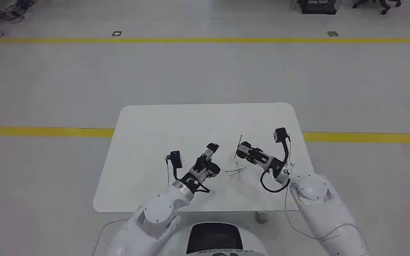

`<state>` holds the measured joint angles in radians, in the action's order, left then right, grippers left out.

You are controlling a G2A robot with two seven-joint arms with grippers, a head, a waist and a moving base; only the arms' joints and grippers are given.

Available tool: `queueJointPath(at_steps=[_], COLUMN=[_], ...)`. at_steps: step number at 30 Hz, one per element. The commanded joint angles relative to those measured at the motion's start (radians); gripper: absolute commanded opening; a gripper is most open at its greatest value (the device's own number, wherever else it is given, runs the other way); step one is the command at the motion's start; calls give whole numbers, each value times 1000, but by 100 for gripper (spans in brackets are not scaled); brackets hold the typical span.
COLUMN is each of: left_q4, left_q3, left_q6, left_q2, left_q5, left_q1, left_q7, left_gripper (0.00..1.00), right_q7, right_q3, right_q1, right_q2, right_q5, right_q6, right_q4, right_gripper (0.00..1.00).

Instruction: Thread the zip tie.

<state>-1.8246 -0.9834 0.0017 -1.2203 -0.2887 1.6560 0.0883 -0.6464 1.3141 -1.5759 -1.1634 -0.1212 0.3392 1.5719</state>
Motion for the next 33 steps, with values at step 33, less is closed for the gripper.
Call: queueJointPath(at_steps=[33], left_q4=[125], left_q3=[58], left_q6=[-184], left_q2=[-3], left_q5=[95], left_q1=[-59], left_q7=[66], left_gripper=[100], right_q7=[106], right_q3=[-123], right_q1=[18], right_q2=[-29], right_q5=[-76], right_q6=[-9], right_q4=[-60], right_gripper=[0])
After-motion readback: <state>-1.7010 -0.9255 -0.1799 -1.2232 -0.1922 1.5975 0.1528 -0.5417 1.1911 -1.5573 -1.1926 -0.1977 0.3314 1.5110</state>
